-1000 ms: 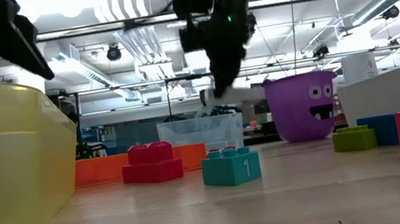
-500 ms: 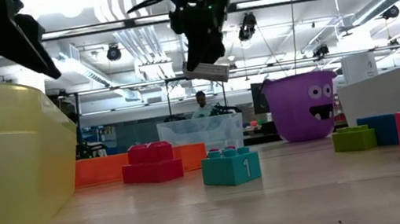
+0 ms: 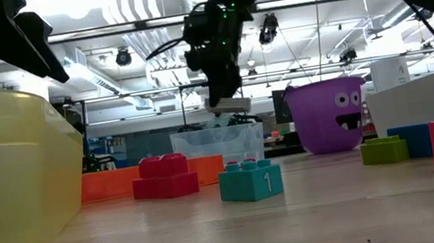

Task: Pick & Place Toys
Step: Put the blue deck of cards into the transparent bin

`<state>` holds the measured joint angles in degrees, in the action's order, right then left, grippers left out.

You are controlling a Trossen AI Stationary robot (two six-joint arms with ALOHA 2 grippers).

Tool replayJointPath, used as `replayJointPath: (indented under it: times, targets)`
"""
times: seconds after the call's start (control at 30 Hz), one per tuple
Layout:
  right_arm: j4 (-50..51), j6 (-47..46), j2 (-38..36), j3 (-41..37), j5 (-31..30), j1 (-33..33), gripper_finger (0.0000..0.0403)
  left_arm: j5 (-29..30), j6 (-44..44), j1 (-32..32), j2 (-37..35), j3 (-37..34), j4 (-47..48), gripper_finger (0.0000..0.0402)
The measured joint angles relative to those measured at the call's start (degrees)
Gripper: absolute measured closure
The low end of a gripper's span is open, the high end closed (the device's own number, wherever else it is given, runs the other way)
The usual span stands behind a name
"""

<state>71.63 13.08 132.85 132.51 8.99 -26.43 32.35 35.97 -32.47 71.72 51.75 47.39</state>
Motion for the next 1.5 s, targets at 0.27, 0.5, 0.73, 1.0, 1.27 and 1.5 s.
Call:
replayJointPath:
  times: [0.27,0.5,0.73,1.0,1.27,1.5]
  targets:
    - [-3.43,-0.98,-0.36,-0.83,-1.04,-1.55,0.0097,-0.02,-0.22,0.00,0.00,0.00,0.01,0.0076]
    - [-7.60,-3.56,-0.38,-2.77,-2.92,-1.96,0.0097,-0.02,-0.01,0.00,0.00,0.00,0.01,0.0076]
    - [-11.89,-4.72,-0.45,-6.48,-5.13,-1.94,0.0097,-0.02,-0.01,0.00,0.00,-0.02,0.02,0.0076]
    - [-12.53,-4.45,-0.45,-7.75,-6.23,-2.03,0.0097,-0.02,0.01,0.00,0.00,-0.02,0.03,0.0076]
    - [-12.59,-4.21,-0.45,-11.52,-5.85,-2.08,0.0097,-0.45,0.23,0.00,0.00,-0.02,0.03,0.0076]
    - [-12.16,-4.07,-0.45,-13.65,-1.09,-1.92,0.0097,-0.45,0.21,0.00,0.00,-0.02,0.01,0.0076]
